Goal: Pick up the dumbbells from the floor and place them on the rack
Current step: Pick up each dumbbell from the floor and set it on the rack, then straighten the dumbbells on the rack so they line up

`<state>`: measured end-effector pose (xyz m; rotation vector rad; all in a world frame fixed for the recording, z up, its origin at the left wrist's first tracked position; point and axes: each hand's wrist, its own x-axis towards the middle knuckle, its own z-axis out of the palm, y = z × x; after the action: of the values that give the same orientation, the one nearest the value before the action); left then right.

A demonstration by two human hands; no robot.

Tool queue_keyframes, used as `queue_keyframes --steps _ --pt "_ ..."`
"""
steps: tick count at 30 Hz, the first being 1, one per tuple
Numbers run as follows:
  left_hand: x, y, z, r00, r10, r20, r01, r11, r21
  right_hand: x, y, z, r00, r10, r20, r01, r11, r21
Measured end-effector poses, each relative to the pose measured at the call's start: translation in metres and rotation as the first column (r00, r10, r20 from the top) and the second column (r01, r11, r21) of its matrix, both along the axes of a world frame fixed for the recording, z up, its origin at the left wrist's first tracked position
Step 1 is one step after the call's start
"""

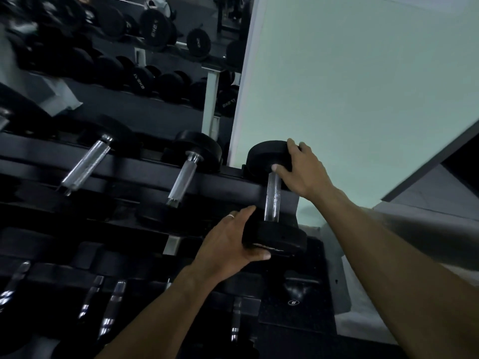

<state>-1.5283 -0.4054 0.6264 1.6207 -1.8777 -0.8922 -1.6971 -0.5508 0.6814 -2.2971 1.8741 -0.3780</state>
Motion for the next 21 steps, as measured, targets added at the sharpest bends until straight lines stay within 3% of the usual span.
queue_keyframes --steps 6,11,14,17,21 --pt "0.051 0.012 0.026 0.991 0.04 0.129 -0.028 0.995 -0.098 0.048 0.02 -0.004 0.991 0.133 -0.025 -0.134 0.99 -0.033" --pt "0.111 0.012 0.027 0.956 0.187 0.226 -0.117 0.949 -0.292 0.106 0.023 -0.001 0.922 0.196 0.334 -0.224 0.974 0.045" --pt "0.142 0.009 0.015 0.927 0.248 0.281 -0.209 0.965 -0.161 0.132 0.01 0.0 0.879 0.157 0.45 -0.232 0.966 0.116" --pt "0.154 0.004 -0.002 0.957 0.274 0.099 -0.274 0.962 -0.016 0.148 -0.006 -0.005 0.882 0.121 0.456 -0.226 0.957 0.183" --pt "0.151 -0.004 -0.018 0.955 0.29 -0.067 -0.291 0.957 -0.011 0.161 -0.023 -0.011 0.901 0.157 0.405 -0.228 0.965 0.133"
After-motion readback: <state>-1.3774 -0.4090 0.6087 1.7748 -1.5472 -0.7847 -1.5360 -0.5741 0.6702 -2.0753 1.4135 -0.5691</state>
